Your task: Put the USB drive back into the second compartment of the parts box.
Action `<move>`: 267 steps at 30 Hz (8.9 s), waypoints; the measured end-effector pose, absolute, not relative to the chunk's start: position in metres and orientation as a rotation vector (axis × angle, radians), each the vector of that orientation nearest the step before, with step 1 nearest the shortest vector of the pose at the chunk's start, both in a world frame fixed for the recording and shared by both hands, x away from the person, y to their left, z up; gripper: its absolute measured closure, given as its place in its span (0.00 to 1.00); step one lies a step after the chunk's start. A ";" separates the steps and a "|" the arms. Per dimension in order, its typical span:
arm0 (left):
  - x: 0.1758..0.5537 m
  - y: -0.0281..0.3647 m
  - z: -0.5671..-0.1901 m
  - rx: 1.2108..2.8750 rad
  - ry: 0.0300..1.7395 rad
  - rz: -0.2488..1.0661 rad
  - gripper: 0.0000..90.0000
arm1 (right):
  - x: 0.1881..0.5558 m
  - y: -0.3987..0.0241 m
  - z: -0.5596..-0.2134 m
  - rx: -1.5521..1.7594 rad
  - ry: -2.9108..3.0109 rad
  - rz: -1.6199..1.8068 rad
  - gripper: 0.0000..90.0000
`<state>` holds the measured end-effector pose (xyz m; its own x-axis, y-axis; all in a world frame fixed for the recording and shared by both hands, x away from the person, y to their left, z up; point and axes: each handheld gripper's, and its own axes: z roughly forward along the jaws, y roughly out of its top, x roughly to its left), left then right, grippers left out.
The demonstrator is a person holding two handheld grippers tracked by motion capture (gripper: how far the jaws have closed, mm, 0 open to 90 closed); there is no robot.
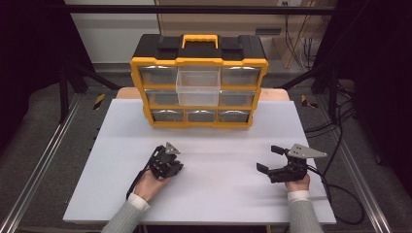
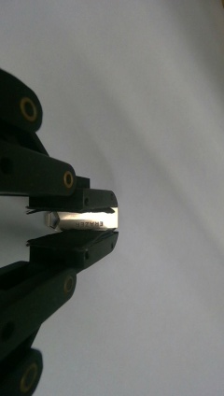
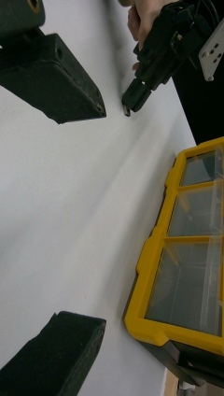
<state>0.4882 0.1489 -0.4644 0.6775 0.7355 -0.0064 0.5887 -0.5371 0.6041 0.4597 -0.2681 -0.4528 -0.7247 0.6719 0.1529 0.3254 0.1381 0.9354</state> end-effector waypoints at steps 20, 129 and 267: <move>0.486 0.154 -0.454 2.280 1.000 0.325 0.88 | 0.460 -0.268 -0.453 0.968 2.116 1.616 0.03; 0.458 0.195 -0.277 2.003 0.774 0.447 0.88 | 0.460 -0.268 -0.453 0.973 2.117 1.614 0.03; 0.562 0.134 -0.209 1.950 0.851 0.547 0.67 | 0.459 -0.269 -0.453 0.975 2.115 1.619 0.03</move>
<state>0.5615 0.1341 -0.2090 0.6637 0.7471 0.0366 0.3435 -0.3480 0.8723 0.4594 -0.2689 -0.4532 -0.7228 0.6725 0.1591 0.3292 0.1326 0.9349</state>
